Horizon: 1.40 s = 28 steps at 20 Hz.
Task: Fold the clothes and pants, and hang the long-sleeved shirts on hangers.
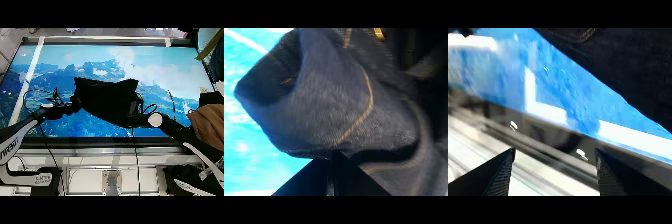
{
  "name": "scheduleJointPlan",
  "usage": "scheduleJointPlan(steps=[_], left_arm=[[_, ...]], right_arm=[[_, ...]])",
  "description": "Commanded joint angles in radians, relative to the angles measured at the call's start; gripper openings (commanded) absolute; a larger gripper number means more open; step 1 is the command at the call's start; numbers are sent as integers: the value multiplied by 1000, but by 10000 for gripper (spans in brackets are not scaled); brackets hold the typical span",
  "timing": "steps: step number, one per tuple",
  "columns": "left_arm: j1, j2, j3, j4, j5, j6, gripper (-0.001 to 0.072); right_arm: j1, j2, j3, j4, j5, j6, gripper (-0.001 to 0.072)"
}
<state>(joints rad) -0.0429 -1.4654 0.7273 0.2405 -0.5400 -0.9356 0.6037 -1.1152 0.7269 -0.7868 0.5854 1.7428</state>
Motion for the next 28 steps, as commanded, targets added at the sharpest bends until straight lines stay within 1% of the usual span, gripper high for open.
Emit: scheduleJointPlan(steps=[1, 3, 5, 6, 8, 10, 12, 13, 15, 16, 18, 21, 23, 26, 28], left_arm=[[-7, 61, 5, 23, -83, 1, 37], [-20, 112, 5, 69, -106, 1, 37], [-27, 158, 5, 125, -138, 0, 36], [-32, 175, 4, 144, -150, 0, 36], [-38, 187, 4, 153, -154, -2, 36], [-38, 186, 4, 153, -164, -7, 36], [-38, 186, 4, 153, -176, -7, 36], [-38, 186, 4, 153, -185, -7, 37], [-38, 186, 4, 153, -199, -7, 37], [-38, 186, 4, 153, -199, -7, 36], [-38, 186, 4, 153, -198, -7, 37], [-38, 186, 4, 153, -199, -7, 36], [-38, 186, 4, 153, -199, -7, 37], [-38, 186, 4, 153, -199, -7, 36], [-38, 186, 4, 154, -199, -6, 36]], right_arm=[[8, -8, -2, -2, -56, 188, 554], [7, -9, -2, -28, 29, 196, 554], [7, -8, -2, -85, 104, 223, 554], [7, -8, -5, -124, 119, 255, 554], [7, -8, -38, -182, 121, 367, 554], [7, -8, -103, -180, 103, 444, 553], [6, -8, -161, -166, -41, 488, 551], [6, -9, -174, -151, -148, 494, 551], [6, -9, -175, -125, -304, 499, 552], [5, -11, -176, -128, -341, 521, 552], [-10, -31, -188, -126, -341, 567, 565], [-12, -46, -245, -126, -379, 700, 565], [-12, -46, -264, -127, -414, 726, 565], [-29, -47, -263, -124, -524, 740, 564], [-73, -47, -263, -123, -541, 774, 563]])
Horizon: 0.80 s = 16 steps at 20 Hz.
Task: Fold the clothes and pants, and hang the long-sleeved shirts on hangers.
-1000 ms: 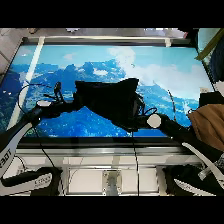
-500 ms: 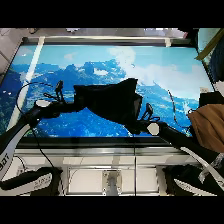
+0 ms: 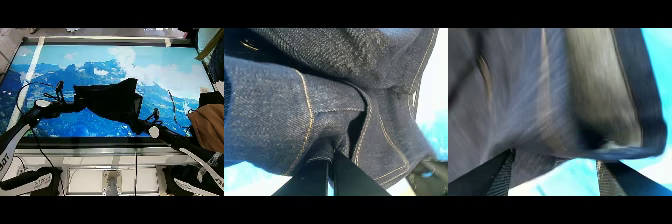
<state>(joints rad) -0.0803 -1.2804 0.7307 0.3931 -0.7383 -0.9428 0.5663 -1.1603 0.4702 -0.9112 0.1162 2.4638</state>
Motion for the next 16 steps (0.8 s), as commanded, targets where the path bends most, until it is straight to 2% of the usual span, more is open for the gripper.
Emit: scheduleJointPlan(steps=[1, 4, 6, 9, 11, 12, 13, 16], left_arm=[[-1, 1, 1, 1, 0, 1, 36], [-1, 1, 1, 2, 0, 1, 36], [-1, 1, 1, 2, 0, 1, 37], [-1, 1, 1, 2, 0, 1, 37], [-1, 1, 1, 2, 0, 0, 36], [-1, 1, 1, 2, 0, 1, 37], [-1, 1, 1, 2, 0, 1, 36], [-1, 1, 1, 2, 0, 1, 37]], right_arm=[[-60, -2, -6, 2, -75, 60, 563], [-98, -1, -5, -1, -120, 59, 547], [-112, -1, -4, -2, -143, 59, 438], [-111, -2, 5, -19, -136, 55, 462], [-111, -2, 16, -47, -88, 55, 462], [-111, 0, 27, -52, -34, 45, 489], [-111, 3, 40, -53, 34, 8, 527], [-111, 14, 80, -53, 195, -131, 531]])
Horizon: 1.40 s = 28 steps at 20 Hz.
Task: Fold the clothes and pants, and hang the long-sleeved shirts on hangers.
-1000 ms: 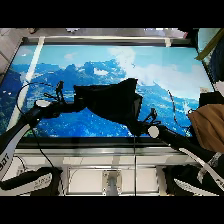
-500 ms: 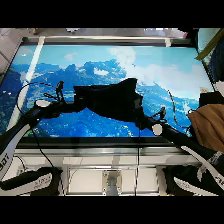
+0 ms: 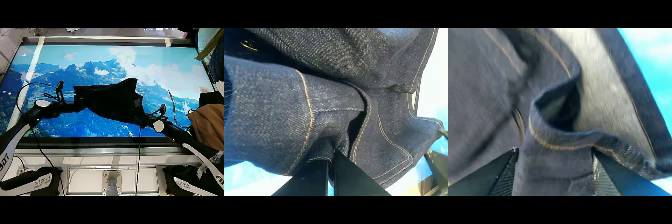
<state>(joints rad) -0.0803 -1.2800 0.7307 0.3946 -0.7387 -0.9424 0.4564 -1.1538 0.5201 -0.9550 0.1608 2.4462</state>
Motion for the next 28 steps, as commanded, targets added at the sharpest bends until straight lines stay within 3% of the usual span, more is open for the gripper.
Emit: scheduleJointPlan(steps=[1, 3, 5, 7, 8, 9, 10, 13, 15, 18, 19, 24, 26, 28], left_arm=[[-1, 0, 1, 0, 0, 0, 36], [-1, 0, 1, 0, 0, 0, 37], [-1, 0, 1, 0, 0, 0, 37], [-1, 0, 1, 0, 0, 0, 36], [-1, 0, 1, 2, 0, 0, 37], [-1, 0, 1, 3, 0, 0, 37], [-1, 0, 1, 3, 0, 0, 37], [0, 2, 1, 52, -5, 0, 36], [19, 33, 1, 118, -32, 0, 35], [80, 188, 2, 166, -96, -1, 34], [103, 269, 8, 167, -120, -2, 33], [84, 609, 286, 393, -278, -207, 31], [40, 653, 452, 529, -336, -350, 32], [9, 649, 591, 583, -442, -434, 32]], right_arm=[[-2, 6, 36, -10, 162, -142, 529], [-2, 3, 37, -10, 172, -161, 507], [-2, -8, 37, -10, 171, -159, 432], [-2, -20, 37, -2, 156, -159, 422], [-2, -22, 37, -2, 146, -159, 299], [-2, -23, 38, -1, 129, -159, 75], [-2, -26, 39, -2, 111, -160, 18], [-2, -23, 40, -19, 18, -171, 9], [-2, 14, 64, -45, 9, -291, 9], [-2, 167, 164, -140, 214, -533, 8], [-2, 237, 217, -179, 315, -557, 8], [-1, 495, 564, -224, 657, -560, 7], [-1, 507, 722, -199, 778, -603, 7], [-1, 504, 860, -182, 813, -613, 6]])
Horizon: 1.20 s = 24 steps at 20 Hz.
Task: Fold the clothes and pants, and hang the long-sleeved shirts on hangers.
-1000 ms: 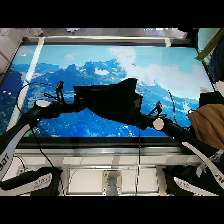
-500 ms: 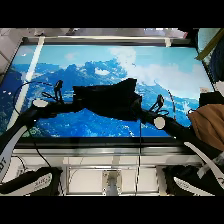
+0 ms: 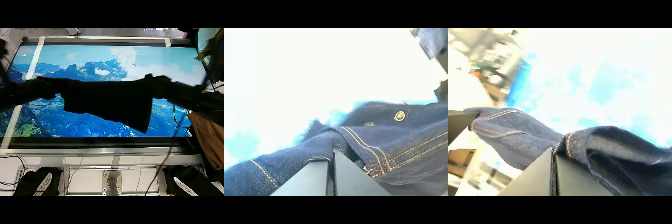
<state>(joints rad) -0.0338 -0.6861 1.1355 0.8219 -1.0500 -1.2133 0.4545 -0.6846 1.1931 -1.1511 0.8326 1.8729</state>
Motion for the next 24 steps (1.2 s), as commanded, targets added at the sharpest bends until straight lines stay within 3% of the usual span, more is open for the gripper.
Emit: scheduleJointPlan(steps=[1, 4, 7, 9, 15, 19, 21, 24], left_arm=[[-49, 48, 224, 155, -159, -188, 32], [-99, 7, 238, 160, -195, -278, 32], [-146, -111, 238, 203, -193, -280, 33], [-153, -237, 238, 259, -142, -280, 33], [-153, -674, 238, 293, 124, -262, 35], [-151, -836, 248, 293, 360, -262, 35], [-151, -851, 251, 294, 338, -211, 36], [-144, -826, 251, 316, 165, -127, 36]], right_arm=[[1, 33, 241, 13, 141, -42, 6], [1, 15, 290, 7, 167, -42, 5], [0, -89, 290, -57, 244, -55, 4], [0, -208, 290, -113, 235, -131, 4], [-195, -660, 290, -65, -42, -180, 5], [-256, -868, 290, 60, -180, -308, 6], [-253, -889, 290, 48, -114, -366, 6], [-237, -827, 290, 21, 141, -428, 6]])
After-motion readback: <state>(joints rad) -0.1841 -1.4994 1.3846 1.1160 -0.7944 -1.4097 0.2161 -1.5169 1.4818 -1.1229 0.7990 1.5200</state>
